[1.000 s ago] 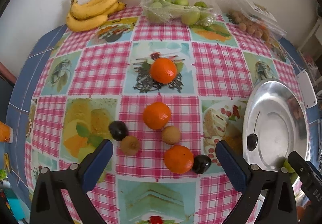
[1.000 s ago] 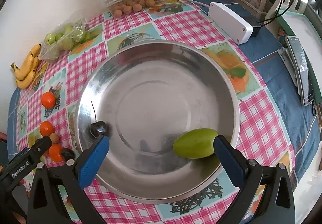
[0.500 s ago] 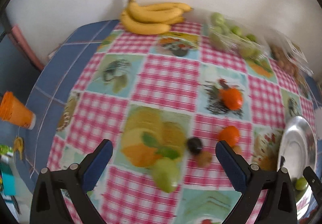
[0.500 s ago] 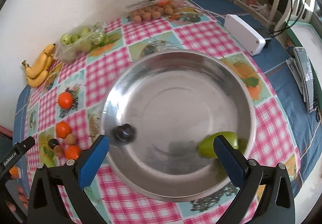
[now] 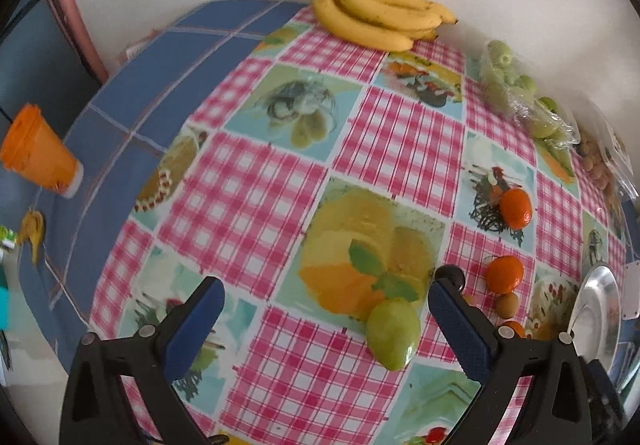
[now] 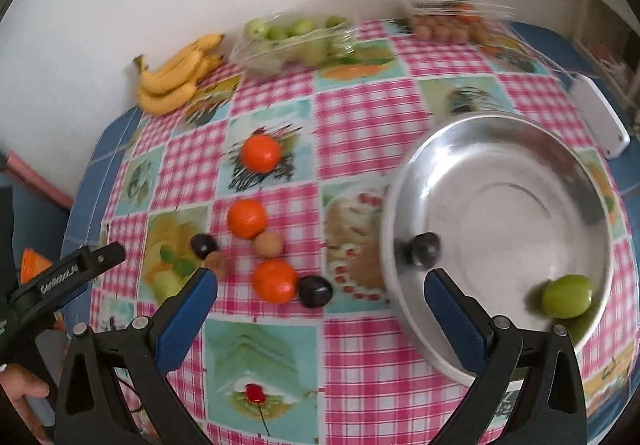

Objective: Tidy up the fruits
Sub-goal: 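Withdraw both grippers from the bowl back toward the fruit row, then grasp a dark plum from the fruit row with the right gripper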

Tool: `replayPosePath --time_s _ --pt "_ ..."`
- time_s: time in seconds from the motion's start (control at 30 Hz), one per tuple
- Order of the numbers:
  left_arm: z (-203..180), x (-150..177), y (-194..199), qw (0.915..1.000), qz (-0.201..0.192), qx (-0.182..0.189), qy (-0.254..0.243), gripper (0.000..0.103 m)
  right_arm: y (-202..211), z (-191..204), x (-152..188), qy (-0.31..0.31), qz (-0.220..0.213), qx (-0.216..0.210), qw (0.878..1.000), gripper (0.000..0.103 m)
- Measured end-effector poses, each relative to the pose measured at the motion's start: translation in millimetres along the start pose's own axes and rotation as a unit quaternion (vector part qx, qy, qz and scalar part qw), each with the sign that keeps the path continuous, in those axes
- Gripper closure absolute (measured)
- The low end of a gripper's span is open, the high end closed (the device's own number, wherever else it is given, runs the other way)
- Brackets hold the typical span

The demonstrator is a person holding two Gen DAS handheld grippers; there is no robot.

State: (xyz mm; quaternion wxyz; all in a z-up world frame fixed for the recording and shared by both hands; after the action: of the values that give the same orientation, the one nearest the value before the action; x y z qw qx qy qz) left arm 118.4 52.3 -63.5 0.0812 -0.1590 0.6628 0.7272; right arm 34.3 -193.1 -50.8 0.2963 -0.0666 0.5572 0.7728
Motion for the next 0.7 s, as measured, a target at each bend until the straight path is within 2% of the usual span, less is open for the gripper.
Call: replayPosePath --time_s 0.27,0.53,0.6,0.7 --pt "-20.3 16.9 -18.9 0.9981 0.051 0.035 0.001 0.001 -25.5 8.8 12.3 0.023 0.052 -0.004 0.998 0.000" --pt "-34.2 28.5 -30.7 0.9964 0.073 0.042 -0.014 0.005 -34.4 10.5 16.6 0.030 0.067 -0.014 0.997 0.001" --pt "-35.5 30.3 -33.0 0.9959 0.077 0.045 -0.016 0.005 -37.7 9.0 18.0 0.033 0.073 -0.009 0.997 0.008" --pt "-38.5 32.1 -35.4 0.9954 0.082 0.046 -0.019 0.012 -41.9 7.8 19.9 0.032 0.081 -0.010 0.996 0.019"
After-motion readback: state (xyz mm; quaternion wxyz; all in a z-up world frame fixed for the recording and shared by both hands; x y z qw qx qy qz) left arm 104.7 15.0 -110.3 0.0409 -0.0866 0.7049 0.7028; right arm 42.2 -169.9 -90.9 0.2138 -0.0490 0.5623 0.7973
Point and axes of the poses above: each gripper's, at about its wrist camera, not at the fingertips, and y roughly against the way its jaws point, z to its left, x to its underside, the point moved 5 cm from there along -y, roughly the way its jaws point, and after that the axes turned 8 degrees about -x, right-handed, at the moved point
